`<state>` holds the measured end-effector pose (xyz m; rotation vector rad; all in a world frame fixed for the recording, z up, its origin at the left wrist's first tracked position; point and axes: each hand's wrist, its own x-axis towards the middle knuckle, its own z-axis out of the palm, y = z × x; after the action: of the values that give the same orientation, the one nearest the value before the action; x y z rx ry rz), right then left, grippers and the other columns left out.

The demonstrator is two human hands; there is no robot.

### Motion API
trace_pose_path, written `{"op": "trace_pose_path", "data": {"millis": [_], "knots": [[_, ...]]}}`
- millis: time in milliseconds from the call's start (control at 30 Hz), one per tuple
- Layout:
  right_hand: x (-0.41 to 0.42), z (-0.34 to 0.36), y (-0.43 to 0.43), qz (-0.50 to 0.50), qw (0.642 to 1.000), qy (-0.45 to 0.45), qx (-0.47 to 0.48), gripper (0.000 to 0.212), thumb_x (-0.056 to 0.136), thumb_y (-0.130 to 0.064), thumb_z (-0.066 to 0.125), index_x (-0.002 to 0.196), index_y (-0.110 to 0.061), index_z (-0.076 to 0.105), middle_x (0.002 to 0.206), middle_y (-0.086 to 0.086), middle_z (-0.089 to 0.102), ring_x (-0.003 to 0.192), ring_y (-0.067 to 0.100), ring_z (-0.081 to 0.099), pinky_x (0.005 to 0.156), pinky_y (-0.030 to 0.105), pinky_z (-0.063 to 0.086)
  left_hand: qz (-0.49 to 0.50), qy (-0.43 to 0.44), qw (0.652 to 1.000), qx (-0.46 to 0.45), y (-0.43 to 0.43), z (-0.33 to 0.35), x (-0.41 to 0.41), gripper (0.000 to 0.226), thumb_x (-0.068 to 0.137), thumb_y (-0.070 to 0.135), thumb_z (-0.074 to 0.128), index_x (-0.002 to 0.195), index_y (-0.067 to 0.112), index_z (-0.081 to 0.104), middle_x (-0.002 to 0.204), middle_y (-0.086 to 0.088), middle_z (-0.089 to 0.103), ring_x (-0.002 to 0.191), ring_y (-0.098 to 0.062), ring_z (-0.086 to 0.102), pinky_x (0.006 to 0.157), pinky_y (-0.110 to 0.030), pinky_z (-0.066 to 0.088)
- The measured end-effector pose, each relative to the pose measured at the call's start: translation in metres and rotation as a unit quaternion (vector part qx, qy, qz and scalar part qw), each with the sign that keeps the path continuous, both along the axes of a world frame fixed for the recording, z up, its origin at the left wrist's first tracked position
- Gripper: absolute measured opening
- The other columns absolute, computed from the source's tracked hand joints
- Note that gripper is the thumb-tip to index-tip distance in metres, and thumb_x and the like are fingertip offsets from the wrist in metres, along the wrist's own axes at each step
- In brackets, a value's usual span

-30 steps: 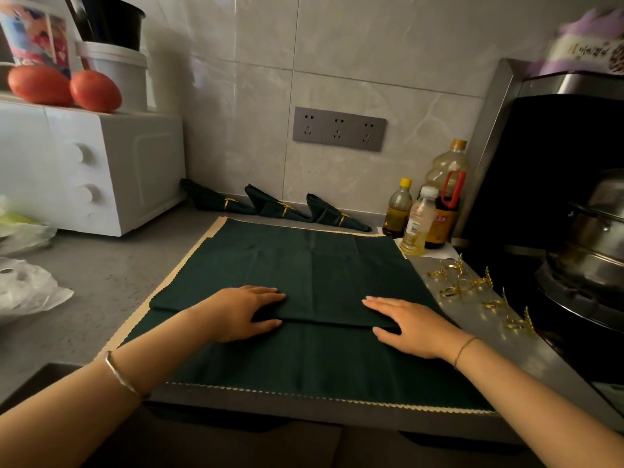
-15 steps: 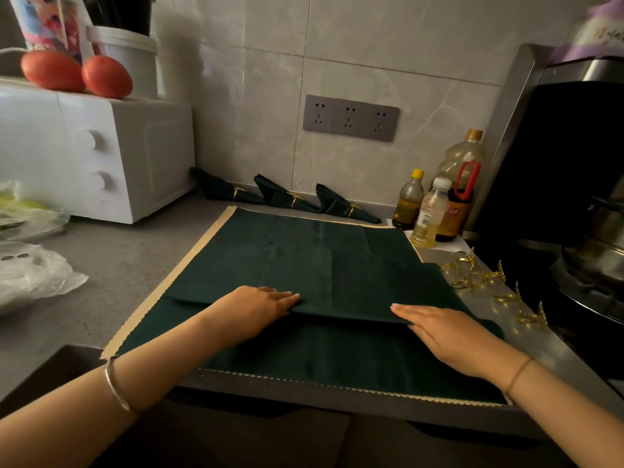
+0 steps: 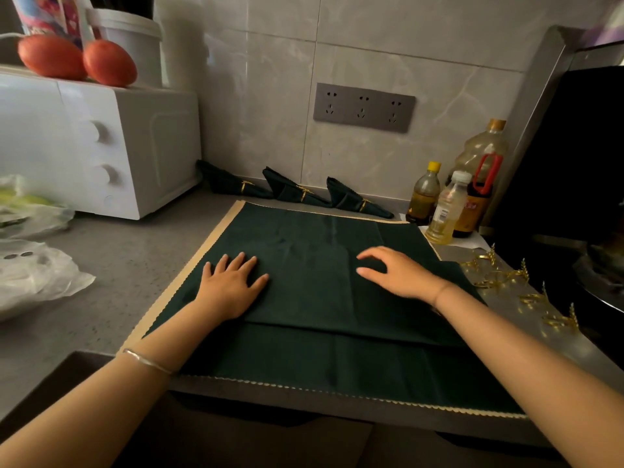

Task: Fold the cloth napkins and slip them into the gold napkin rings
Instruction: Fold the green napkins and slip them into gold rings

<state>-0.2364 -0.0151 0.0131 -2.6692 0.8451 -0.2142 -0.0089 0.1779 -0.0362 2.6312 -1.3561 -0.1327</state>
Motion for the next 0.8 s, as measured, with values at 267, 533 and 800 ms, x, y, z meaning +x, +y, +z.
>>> {"op": "trace_pose_path", "data": {"millis": [267, 533, 800], "knots": [[0.106, -0.022, -0.039, -0.101, 0.994, 0.038, 0.028, 0.059, 0.088, -0.055, 0.052, 0.133, -0.018, 0.046, 0.139, 0.007, 0.041, 0.128, 0.025, 0.04, 0.107, 0.042, 0.035, 0.013, 0.003, 1.0, -0.02, 0.001, -0.01, 0.0, 0.066, 0.094, 0.065, 0.017, 0.152, 0.034, 0.009, 0.161, 0.005, 0.003, 0.147, -0.031, -0.005, 0.119, -0.046, -0.005], [0.186, -0.017, -0.022, -0.04, 0.997, 0.068, -0.007, 0.05, 0.086, -0.054, 0.056, 0.119, -0.017, 0.053, 0.128, 0.004, 0.055, 0.123, 0.025, 0.046, 0.104, 0.04, 0.032, 0.016, -0.005, 0.999, -0.03, -0.001, -0.011, 0.004, 0.07, 0.093, 0.065, 0.016, 0.153, 0.031, 0.003, 0.161, 0.006, 0.002, 0.147, -0.028, -0.007, 0.119, -0.045, -0.004], [0.238, -0.011, 0.026, 0.11, 0.99, -0.089, 0.014, 0.027, 0.086, -0.022, 0.065, 0.111, -0.013, 0.066, 0.113, 0.007, 0.066, 0.106, 0.022, 0.059, 0.094, 0.043, 0.047, 0.046, 0.004, 0.994, -0.102, -0.004, -0.017, 0.009, 0.089, 0.091, 0.066, 0.027, 0.151, 0.015, -0.015, 0.16, -0.003, -0.011, 0.148, -0.021, -0.003, 0.12, -0.04, 0.001]]}}
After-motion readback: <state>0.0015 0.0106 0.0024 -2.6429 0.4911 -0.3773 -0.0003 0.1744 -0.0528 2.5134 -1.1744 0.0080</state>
